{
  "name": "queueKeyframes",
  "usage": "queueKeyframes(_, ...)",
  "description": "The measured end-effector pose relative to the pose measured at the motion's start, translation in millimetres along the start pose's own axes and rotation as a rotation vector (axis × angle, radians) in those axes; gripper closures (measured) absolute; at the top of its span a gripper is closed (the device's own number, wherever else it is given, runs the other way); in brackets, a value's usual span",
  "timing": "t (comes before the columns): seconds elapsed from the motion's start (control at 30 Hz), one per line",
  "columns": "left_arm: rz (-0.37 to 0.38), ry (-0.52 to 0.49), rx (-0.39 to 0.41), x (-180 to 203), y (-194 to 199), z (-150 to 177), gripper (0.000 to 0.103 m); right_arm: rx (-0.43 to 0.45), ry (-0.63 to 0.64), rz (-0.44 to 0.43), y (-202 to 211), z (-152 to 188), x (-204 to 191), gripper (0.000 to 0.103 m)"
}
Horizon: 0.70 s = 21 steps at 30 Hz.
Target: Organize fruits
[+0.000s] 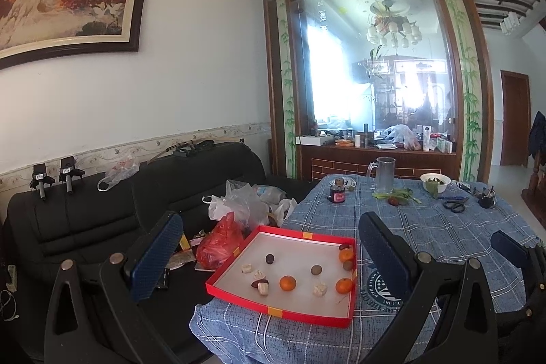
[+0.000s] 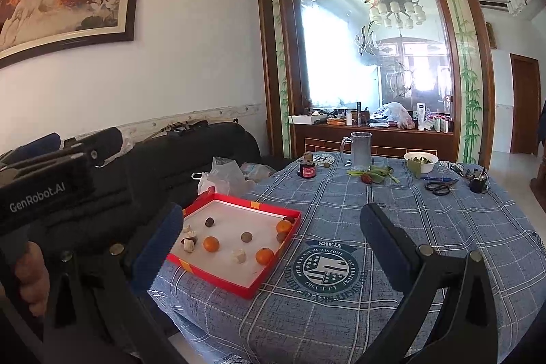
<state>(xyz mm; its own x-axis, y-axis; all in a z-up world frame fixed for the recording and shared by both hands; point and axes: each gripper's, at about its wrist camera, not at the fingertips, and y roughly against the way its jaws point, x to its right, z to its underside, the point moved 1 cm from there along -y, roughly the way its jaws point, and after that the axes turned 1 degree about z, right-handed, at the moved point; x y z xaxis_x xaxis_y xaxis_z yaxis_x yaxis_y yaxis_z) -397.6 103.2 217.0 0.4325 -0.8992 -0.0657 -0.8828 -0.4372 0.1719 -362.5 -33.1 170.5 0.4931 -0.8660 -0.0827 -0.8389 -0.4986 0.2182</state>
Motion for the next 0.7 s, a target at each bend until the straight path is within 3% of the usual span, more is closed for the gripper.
queueKeyframes(0.7,-0.006,0.023,-0.021,-10,-6,5,0.0,-0.026,0.042,-0.01,-12,10,-22,0.0)
